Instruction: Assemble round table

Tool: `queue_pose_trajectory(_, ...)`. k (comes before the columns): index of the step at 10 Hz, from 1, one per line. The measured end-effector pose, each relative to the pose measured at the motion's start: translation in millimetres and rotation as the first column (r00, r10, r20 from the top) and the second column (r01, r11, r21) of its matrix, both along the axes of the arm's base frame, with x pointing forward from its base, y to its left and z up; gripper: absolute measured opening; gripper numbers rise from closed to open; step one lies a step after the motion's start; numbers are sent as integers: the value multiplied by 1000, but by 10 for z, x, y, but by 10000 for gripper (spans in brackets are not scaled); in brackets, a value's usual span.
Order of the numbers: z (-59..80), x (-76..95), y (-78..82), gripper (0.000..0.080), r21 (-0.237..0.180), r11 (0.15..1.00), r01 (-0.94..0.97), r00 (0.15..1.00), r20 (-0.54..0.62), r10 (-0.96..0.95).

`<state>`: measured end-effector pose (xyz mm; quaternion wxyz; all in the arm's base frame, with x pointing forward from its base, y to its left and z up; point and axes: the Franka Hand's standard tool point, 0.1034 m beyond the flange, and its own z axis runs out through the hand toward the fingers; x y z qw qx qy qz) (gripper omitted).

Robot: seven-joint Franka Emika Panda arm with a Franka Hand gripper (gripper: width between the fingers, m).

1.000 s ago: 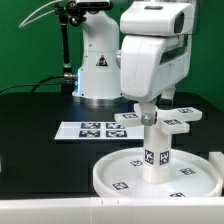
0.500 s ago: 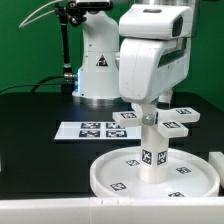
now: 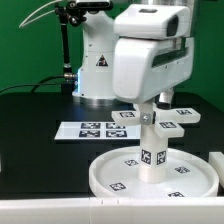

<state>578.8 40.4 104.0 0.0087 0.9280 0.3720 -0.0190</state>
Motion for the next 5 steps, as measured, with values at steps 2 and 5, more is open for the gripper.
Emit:
queue_pose_trajectory(2,-7,-19,-15,442,-4,981,193,981,12,-193)
queue_pose_trajectory(5,-14,-19,-13,442,-7,923,385,923,20,-385)
